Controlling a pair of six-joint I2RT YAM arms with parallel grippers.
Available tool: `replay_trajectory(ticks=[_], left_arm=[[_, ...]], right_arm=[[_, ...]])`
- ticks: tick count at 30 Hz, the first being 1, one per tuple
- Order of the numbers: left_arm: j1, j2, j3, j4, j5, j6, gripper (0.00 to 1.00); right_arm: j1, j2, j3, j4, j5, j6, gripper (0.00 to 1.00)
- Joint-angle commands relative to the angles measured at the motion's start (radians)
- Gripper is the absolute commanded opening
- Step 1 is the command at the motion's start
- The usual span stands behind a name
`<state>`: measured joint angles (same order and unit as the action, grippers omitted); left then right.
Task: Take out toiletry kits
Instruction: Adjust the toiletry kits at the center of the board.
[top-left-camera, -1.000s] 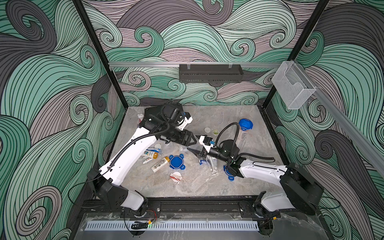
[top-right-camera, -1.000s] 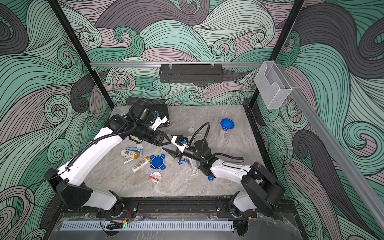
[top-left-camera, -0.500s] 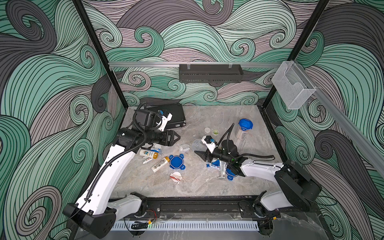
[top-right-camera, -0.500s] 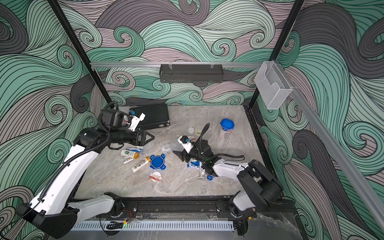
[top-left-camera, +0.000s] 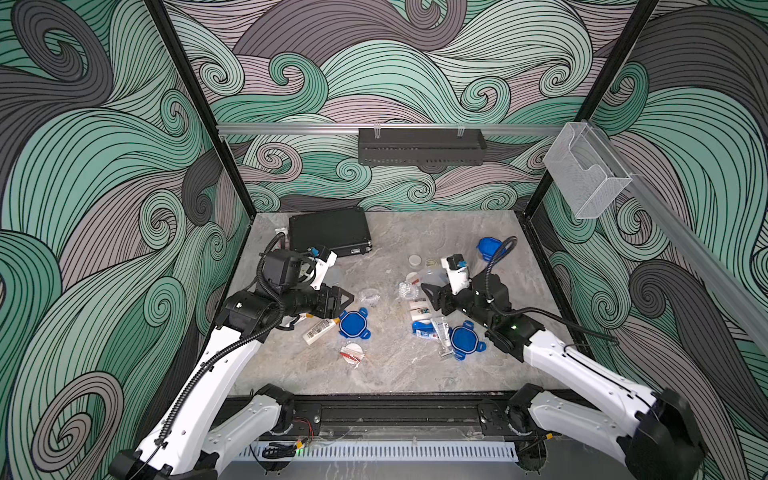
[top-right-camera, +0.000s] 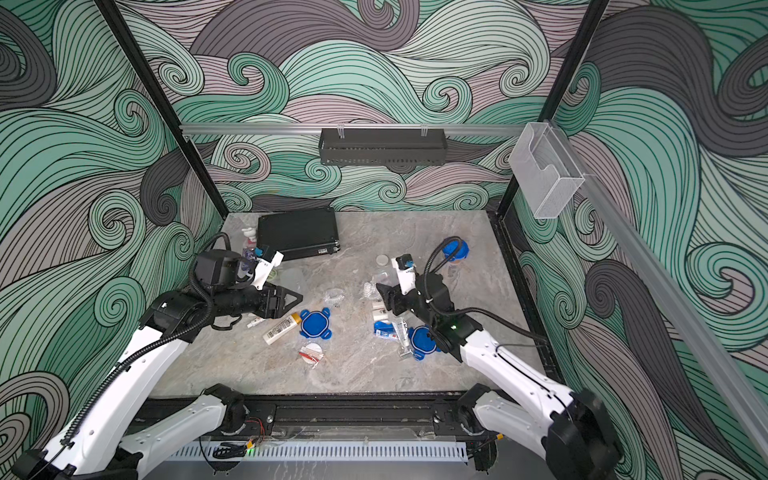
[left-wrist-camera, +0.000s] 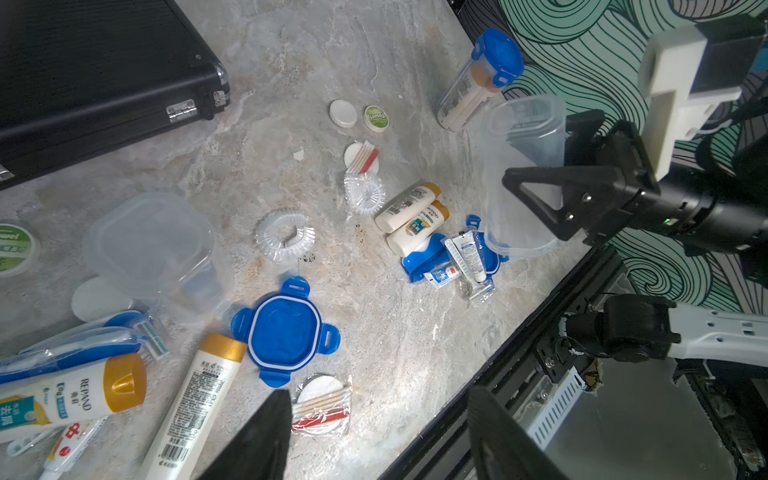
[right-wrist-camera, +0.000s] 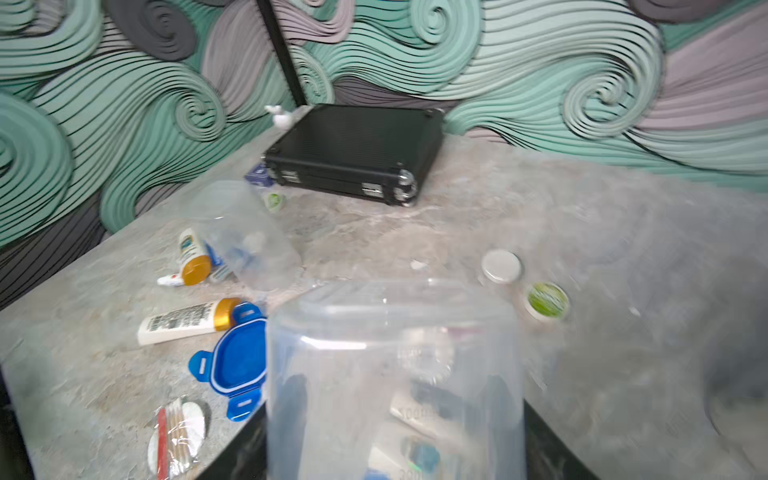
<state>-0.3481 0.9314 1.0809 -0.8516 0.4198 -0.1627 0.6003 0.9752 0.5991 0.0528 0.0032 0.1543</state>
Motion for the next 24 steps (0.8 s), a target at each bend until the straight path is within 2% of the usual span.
replay_trajectory(ticks=[1, 3, 6, 10, 13, 16, 19, 24], left_arm=[[0.010, -0.016, -0.043, 0.068, 0.029, -0.029, 0.67], [0.009, -0.024, -0.074, 0.086, 0.034, -0.038, 0.67], [0.010, -0.034, -0.114, 0.104, 0.038, -0.048, 0.67], [0.009, -0.054, -0.155, 0.115, 0.040, -0.053, 0.67], [0.009, -0.072, -0.176, 0.119, 0.035, -0.049, 0.67], [0.009, -0.084, -0.201, 0.125, 0.028, -0.049, 0.67], [0.009, -0.089, -0.218, 0.127, 0.022, -0.049, 0.67], [0.010, -0.093, -0.225, 0.128, 0.010, -0.044, 0.67]], right_arm=[[-0.034, -0.098, -0.078, -0.250, 0.159, 0.160, 0.35], [-0.051, -0.128, -0.118, -0.285, 0.214, 0.208, 0.33], [-0.066, -0.105, -0.143, -0.286, 0.214, 0.223, 0.35], [-0.066, 0.036, -0.103, -0.258, 0.179, 0.222, 0.35], [-0.065, 0.179, -0.063, -0.186, 0.067, 0.232, 0.33], [-0.024, 0.333, 0.038, -0.173, -0.038, 0.241, 0.30], [0.072, 0.446, 0.164, -0.203, -0.044, 0.210, 0.32], [0.110, 0.508, 0.296, -0.223, -0.069, 0.154, 0.35]])
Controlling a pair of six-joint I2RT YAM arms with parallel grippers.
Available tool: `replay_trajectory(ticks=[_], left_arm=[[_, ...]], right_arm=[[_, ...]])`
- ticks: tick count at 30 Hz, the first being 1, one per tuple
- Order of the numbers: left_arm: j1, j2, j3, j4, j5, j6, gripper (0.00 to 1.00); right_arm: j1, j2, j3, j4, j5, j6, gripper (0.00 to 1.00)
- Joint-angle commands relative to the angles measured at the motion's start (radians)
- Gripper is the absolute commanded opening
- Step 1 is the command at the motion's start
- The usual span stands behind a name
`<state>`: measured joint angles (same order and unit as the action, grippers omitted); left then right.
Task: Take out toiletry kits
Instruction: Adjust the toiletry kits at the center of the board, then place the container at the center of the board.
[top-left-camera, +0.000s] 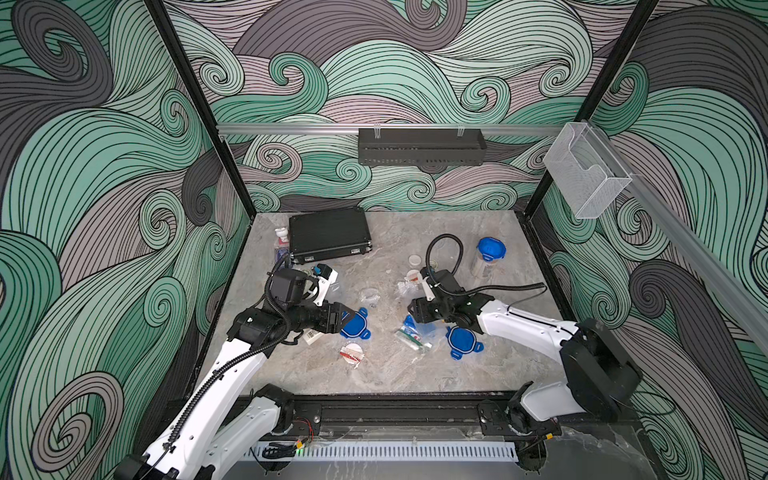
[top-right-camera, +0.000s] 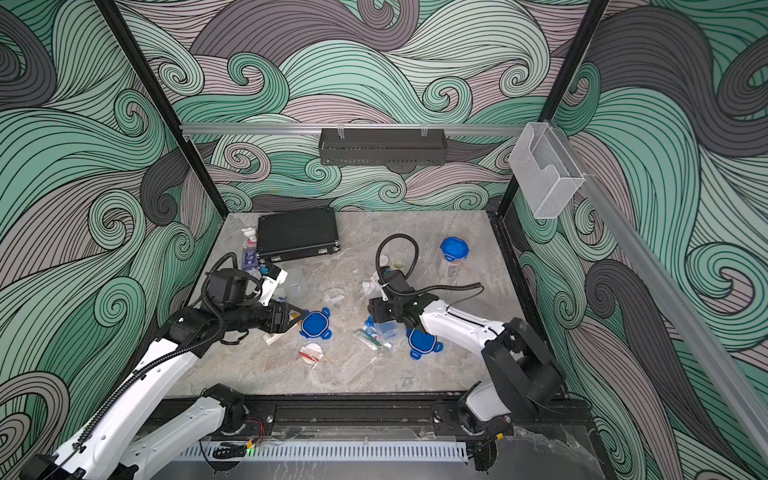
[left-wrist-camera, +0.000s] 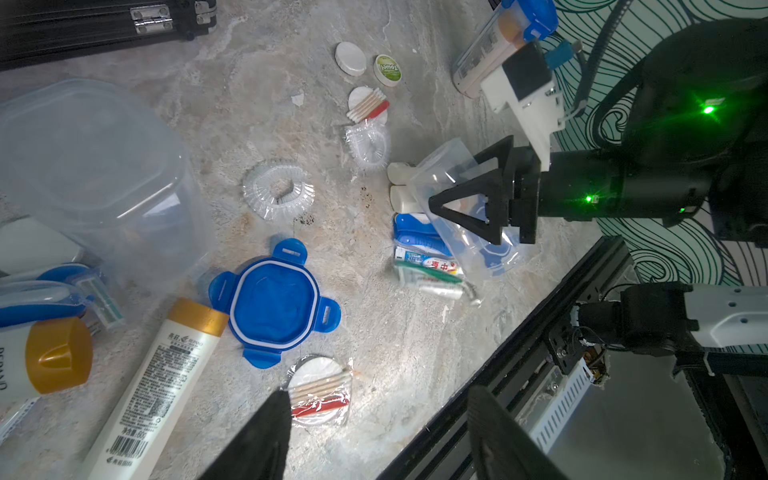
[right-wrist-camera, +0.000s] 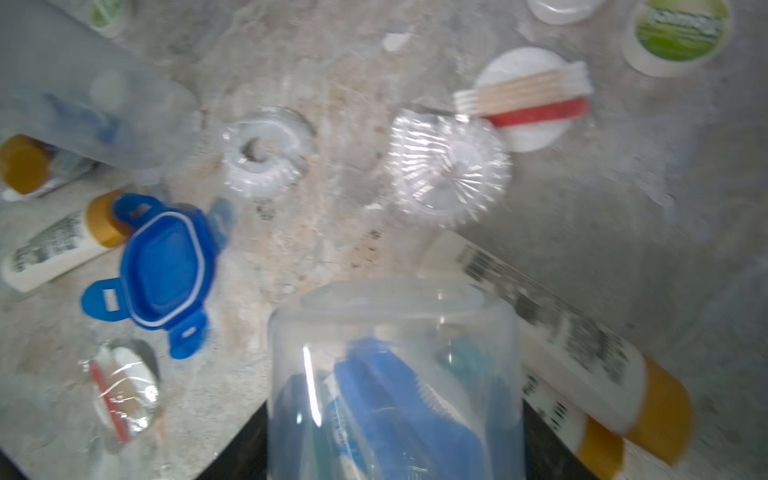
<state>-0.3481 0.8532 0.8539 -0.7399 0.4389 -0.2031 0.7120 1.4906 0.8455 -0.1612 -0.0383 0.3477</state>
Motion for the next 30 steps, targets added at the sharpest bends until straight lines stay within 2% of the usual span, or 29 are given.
replay_trajectory(ticks=[1, 5, 10, 13, 17, 23, 27, 30], left_arm=[[0.009, -0.016, 0.000, 0.016, -0.013, -0.004, 0.67], [0.010, -0.017, -0.004, 0.020, -0.024, -0.003, 0.67], [0.009, -0.017, -0.010, 0.026, -0.032, -0.003, 0.67], [0.010, -0.018, -0.012, 0.026, -0.037, -0.005, 0.67], [0.008, -0.017, -0.015, 0.023, -0.052, -0.006, 0.67], [0.008, -0.028, -0.018, 0.018, -0.080, -0.007, 0.67], [0.009, -0.031, -0.021, 0.018, -0.087, -0.005, 0.67], [0.008, -0.031, -0.022, 0.017, -0.088, -0.005, 0.67]], right_arm=[[-0.003, -0.017, 0.058, -0.006, -0.013, -0.071, 0.36], [-0.042, -0.101, 0.062, -0.033, 0.045, -0.186, 0.40], [-0.198, -0.212, 0.011, -0.049, 0.037, -0.204, 0.43], [-0.222, -0.216, 0.018, -0.061, 0.121, -0.264, 0.44], [-0.253, -0.049, 0.150, -0.102, 0.166, -0.287, 0.44], [-0.259, 0.321, 0.511, -0.314, 0.232, -0.299, 0.42], [-0.261, 0.470, 0.637, -0.377, 0.217, -0.309, 0.43], [-0.259, 0.530, 0.670, -0.405, 0.201, -0.302, 0.53]])
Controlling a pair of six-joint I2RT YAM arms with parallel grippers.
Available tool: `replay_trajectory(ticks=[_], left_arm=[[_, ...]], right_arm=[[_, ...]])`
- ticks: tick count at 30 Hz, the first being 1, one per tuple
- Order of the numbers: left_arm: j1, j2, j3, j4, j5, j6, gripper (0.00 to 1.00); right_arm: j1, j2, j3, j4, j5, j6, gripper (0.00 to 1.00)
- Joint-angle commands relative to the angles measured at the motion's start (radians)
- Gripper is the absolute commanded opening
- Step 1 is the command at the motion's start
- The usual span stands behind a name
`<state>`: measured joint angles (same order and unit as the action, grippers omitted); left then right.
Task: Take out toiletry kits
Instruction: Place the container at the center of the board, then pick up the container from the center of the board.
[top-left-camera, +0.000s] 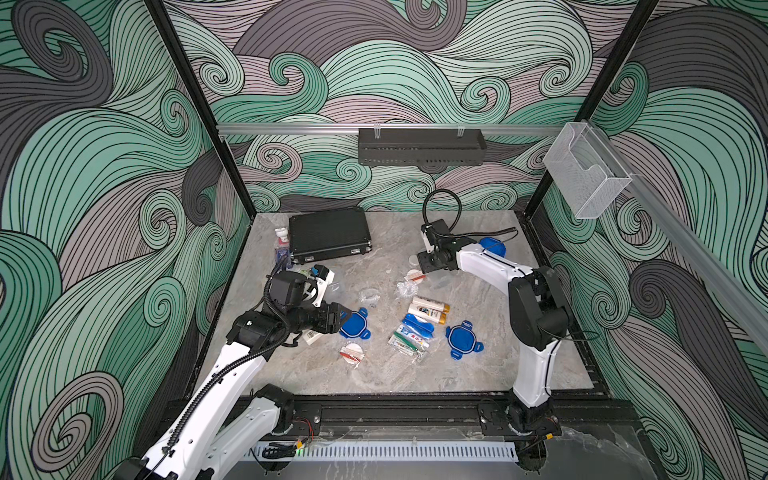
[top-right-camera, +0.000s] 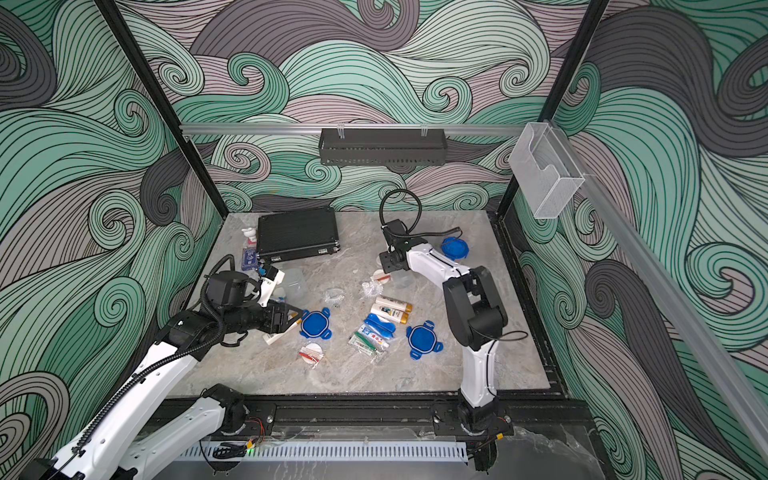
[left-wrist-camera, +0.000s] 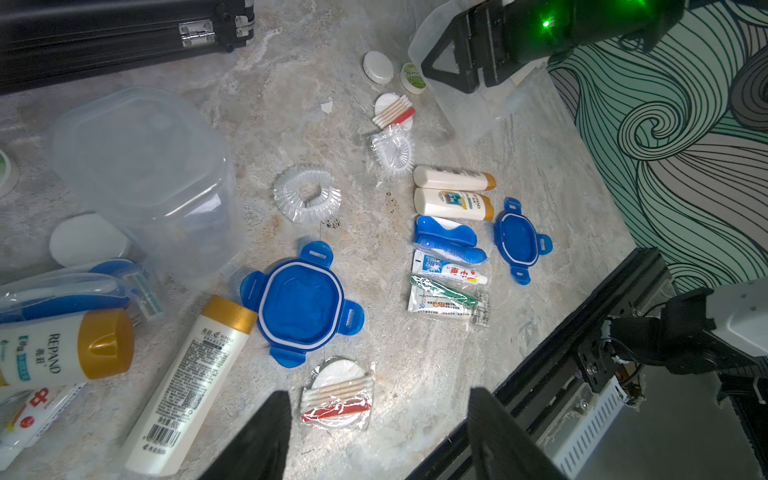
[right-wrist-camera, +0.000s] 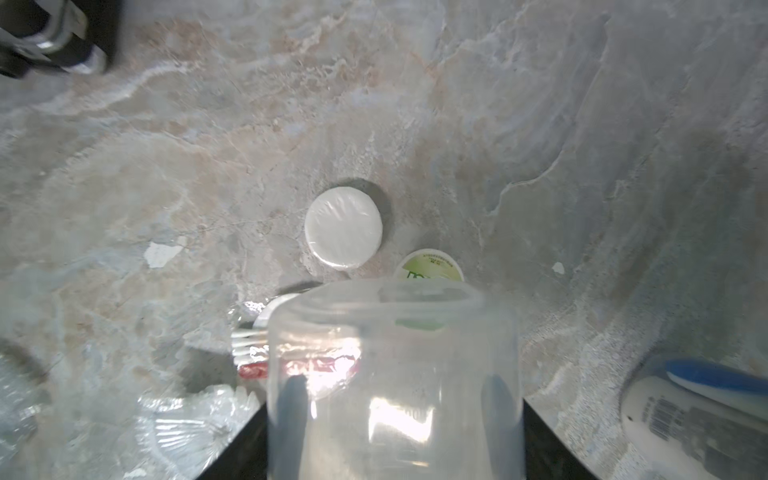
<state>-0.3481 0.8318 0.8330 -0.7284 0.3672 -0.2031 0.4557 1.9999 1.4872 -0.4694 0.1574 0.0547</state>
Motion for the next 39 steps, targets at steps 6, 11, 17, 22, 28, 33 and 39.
replay_trajectory(ticks=[6, 11, 17, 22, 28, 33, 39], left_arm=[[0.009, -0.003, 0.000, 0.003, -0.009, -0.006, 0.67], [0.009, -0.005, -0.001, 0.003, 0.008, -0.002, 0.68], [0.008, -0.020, -0.002, 0.005, 0.005, -0.005, 0.68], [0.008, -0.026, -0.003, 0.006, 0.010, -0.005, 0.68], [0.006, -0.023, -0.003, 0.011, 0.024, -0.001, 0.68], [0.002, -0.022, -0.006, 0.011, 0.033, 0.007, 0.68], [-0.016, -0.035, -0.010, 0.012, 0.034, 0.006, 0.68]], right_arm=[[0.013, 0.007, 0.028, -0.099, -0.092, -0.021, 0.88], [0.024, -0.127, 0.021, -0.100, -0.137, -0.024, 0.99], [-0.076, -0.332, 0.003, -0.122, -0.060, 0.001, 0.99], [-0.236, -0.358, 0.045, -0.231, 0.002, 0.014, 0.99], [-0.371, -0.290, 0.070, -0.284, 0.008, 0.044, 0.99], [-0.381, -0.182, 0.145, -0.311, -0.003, 0.021, 0.99], [-0.420, -0.099, 0.219, -0.360, -0.091, -0.024, 0.99]])
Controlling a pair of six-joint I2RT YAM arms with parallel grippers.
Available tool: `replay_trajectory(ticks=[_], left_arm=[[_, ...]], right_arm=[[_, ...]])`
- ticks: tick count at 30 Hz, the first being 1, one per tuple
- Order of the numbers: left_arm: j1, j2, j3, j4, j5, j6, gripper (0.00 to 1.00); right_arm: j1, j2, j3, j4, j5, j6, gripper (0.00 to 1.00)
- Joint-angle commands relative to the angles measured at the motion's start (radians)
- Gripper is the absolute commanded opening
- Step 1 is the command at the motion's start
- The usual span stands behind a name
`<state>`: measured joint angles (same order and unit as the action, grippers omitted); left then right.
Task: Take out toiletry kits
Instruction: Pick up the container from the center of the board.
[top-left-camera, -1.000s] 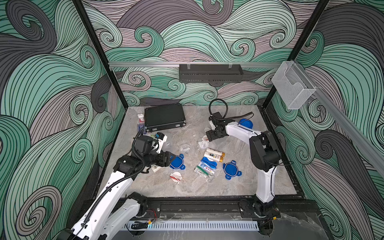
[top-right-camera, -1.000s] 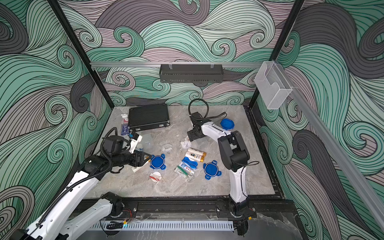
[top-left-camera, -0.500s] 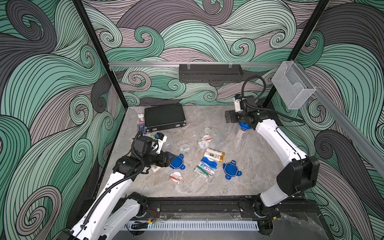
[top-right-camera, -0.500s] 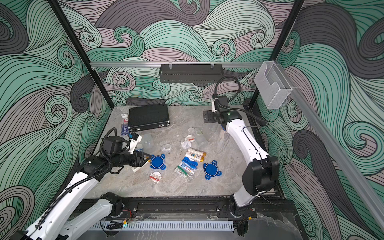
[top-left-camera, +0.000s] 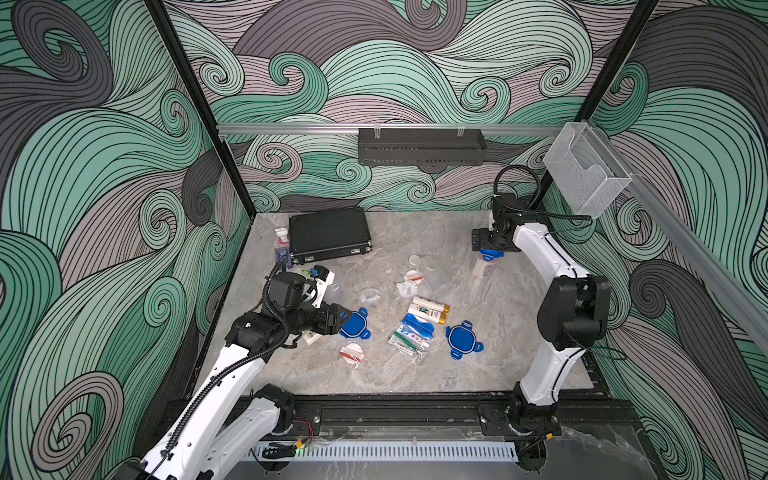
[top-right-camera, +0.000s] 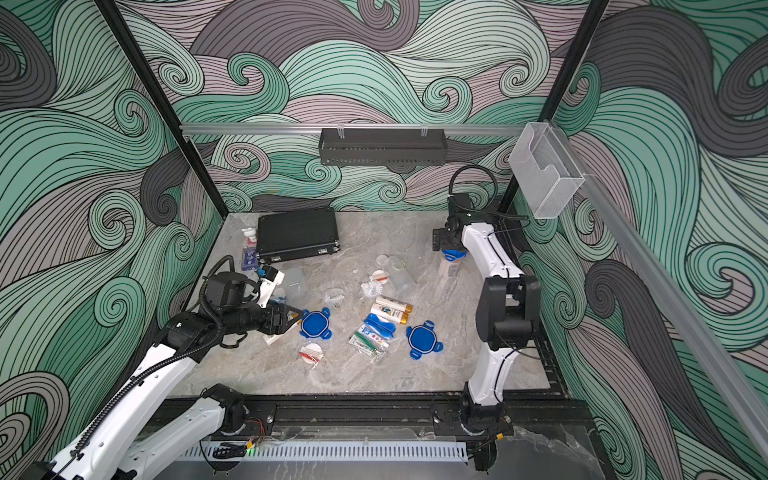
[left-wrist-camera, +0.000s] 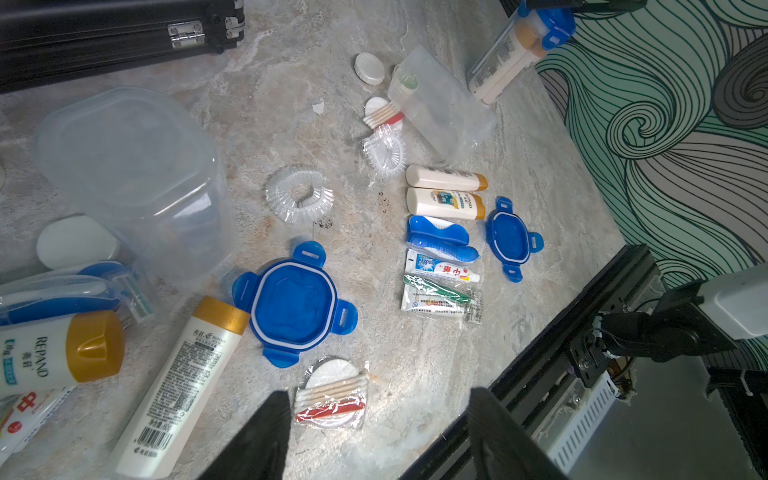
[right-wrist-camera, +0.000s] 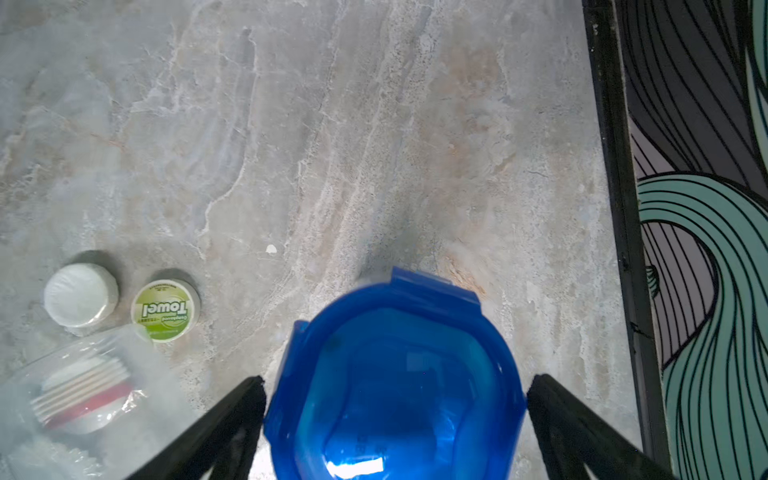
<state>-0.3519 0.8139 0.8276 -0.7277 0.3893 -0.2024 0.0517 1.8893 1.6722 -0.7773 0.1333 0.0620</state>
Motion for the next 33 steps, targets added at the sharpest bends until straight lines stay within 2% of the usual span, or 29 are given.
replay_trajectory(ticks=[1, 8, 11, 19, 28, 33], left_arm=[[-0.013, -0.018, -0.005, 0.012, 0.010, 0.004, 0.68], [-0.021, -0.003, -0.003, 0.012, 0.010, 0.006, 0.68], [-0.023, 0.002, -0.004, 0.012, 0.008, 0.006, 0.68], [-0.025, 0.012, -0.004, 0.010, 0.005, 0.008, 0.68], [-0.025, 0.022, -0.001, 0.010, 0.007, 0.008, 0.68], [-0.025, 0.025, -0.002, 0.010, 0.007, 0.010, 0.68]], right_arm=[[-0.018, 0.021, 0.042, -0.067, -0.093, -0.057, 0.99], [-0.016, 0.039, 0.059, -0.097, -0.122, -0.160, 0.99], [-0.015, 0.059, 0.088, -0.110, -0.095, -0.144, 0.99], [-0.005, 0.131, 0.170, -0.173, -0.151, -0.176, 0.99], [0.018, 0.128, 0.152, -0.192, -0.089, -0.235, 0.99], [0.029, 0.139, 0.150, -0.219, -0.056, -0.256, 0.95]])
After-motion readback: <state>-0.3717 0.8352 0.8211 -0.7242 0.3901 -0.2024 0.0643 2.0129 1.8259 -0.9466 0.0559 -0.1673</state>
